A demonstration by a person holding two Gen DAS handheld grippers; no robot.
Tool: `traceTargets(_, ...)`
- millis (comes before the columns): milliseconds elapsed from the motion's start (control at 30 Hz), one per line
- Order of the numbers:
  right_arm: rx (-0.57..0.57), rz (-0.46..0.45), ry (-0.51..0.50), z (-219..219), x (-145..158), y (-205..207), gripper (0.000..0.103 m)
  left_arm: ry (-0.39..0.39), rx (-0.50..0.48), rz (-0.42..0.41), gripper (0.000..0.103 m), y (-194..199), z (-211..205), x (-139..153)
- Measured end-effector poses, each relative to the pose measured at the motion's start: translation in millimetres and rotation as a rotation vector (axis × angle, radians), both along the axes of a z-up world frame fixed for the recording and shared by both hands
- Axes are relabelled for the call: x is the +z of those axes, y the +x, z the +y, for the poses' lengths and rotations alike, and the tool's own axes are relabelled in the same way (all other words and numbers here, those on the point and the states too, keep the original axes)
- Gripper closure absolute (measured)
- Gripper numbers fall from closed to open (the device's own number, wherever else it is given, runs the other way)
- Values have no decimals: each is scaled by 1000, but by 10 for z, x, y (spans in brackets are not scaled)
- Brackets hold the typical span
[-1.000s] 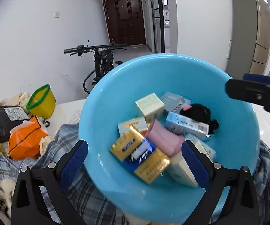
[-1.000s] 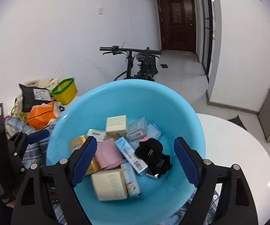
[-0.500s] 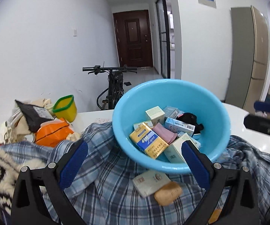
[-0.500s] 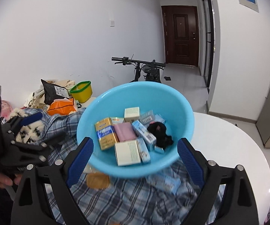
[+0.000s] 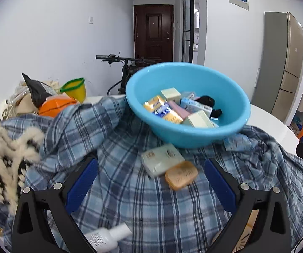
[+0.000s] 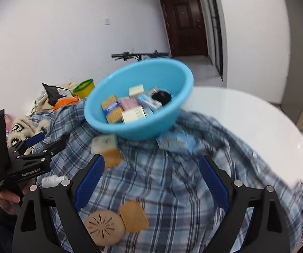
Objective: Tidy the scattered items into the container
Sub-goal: 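Raise both grippers out of the basin back over the shirt, then move both grippers toward the round beige perforated disc on the shirt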
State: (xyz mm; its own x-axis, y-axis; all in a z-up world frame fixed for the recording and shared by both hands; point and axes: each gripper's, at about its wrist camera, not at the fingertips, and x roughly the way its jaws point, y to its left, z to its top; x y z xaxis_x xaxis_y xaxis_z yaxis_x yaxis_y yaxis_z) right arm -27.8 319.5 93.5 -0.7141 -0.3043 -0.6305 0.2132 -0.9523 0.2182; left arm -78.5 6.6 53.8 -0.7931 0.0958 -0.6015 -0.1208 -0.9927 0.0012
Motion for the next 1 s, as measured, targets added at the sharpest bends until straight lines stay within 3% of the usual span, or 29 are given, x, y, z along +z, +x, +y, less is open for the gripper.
traceTargets(167, -49, 1, 17, 66, -100, 45, 12, 10, -19, -16, 1, 76, 15, -99)
traceTargets(267, -104, 84, 48, 57, -66, 120, 12, 18, -14, -8, 1, 84, -8, -99)
traceTargets(400, -142, 203, 77, -14, -17, 228, 12, 38, 16, 69, 1, 163, -48, -64)
traceTargets(467, -131, 219, 85, -60, -15, 244, 6, 36, 16, 87, 1, 191, -49, -60)
traceTargets(700, 42, 91, 88, -219, -220, 249, 6, 24, -35, 44, 1, 274, 20, -118)
traceTargets(867, 215, -29, 84, -324, -448, 384, 6, 26, -228, -96, 1, 389, 188, -267)
traceTargets(1000, 357, -89, 80, -426, -602, 550, 6, -18, -331, -154, 1, 498, 355, -379)
